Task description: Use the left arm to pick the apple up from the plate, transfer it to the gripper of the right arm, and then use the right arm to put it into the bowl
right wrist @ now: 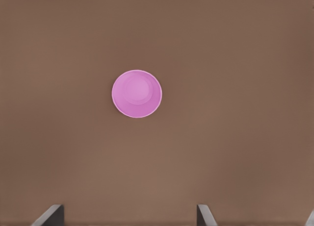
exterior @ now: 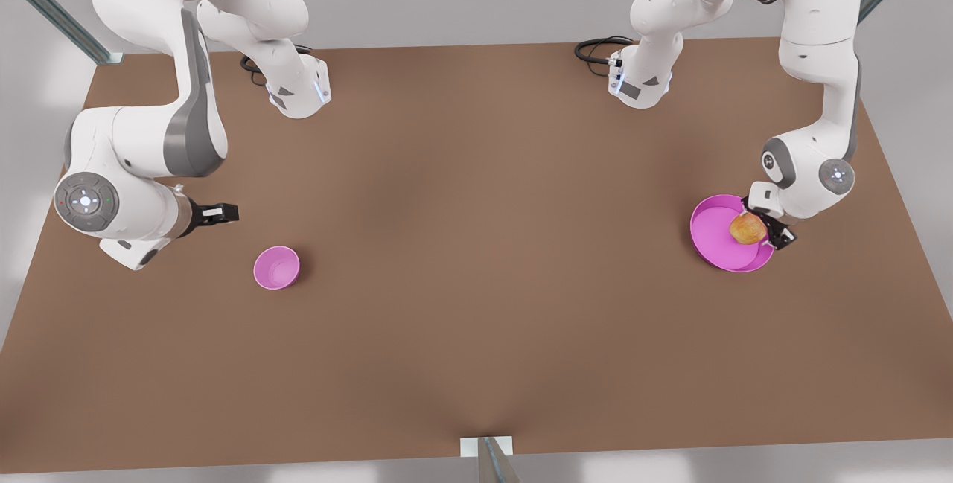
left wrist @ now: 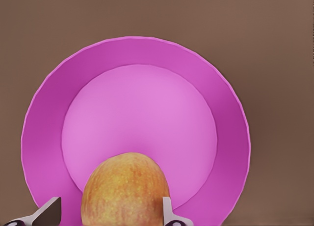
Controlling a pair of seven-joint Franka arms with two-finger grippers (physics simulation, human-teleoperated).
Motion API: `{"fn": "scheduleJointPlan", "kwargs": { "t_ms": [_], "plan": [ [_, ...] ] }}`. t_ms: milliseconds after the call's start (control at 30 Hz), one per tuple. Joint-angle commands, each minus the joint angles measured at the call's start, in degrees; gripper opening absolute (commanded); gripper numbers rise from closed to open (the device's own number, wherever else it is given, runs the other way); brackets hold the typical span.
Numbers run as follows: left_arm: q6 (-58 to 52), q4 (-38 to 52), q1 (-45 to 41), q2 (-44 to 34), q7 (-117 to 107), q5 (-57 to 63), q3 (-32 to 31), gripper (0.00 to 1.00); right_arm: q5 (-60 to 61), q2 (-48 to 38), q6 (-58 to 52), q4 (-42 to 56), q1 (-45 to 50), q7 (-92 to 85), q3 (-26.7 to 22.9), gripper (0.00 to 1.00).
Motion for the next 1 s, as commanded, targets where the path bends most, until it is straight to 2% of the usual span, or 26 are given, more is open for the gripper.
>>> {"fn": "scheduleJointPlan", "kwargs": {
  "t_ms": [0, 967],
  "plan": [
    [0.9, -0.4, 0.4, 0.0, 8.7, 0.0, 0.1, 1.00, -0.2, -0.1, 0.0, 0.1, 0.0, -0.1, 0.0, 1.00],
    [0.3, -0.6, 0.4, 3.6, 1.2, 0.0, 0.2, 1.00, -0.5, 1.3, 0.0, 0.4, -0.3, -0.1, -0.1, 1.00]
  ]
}}
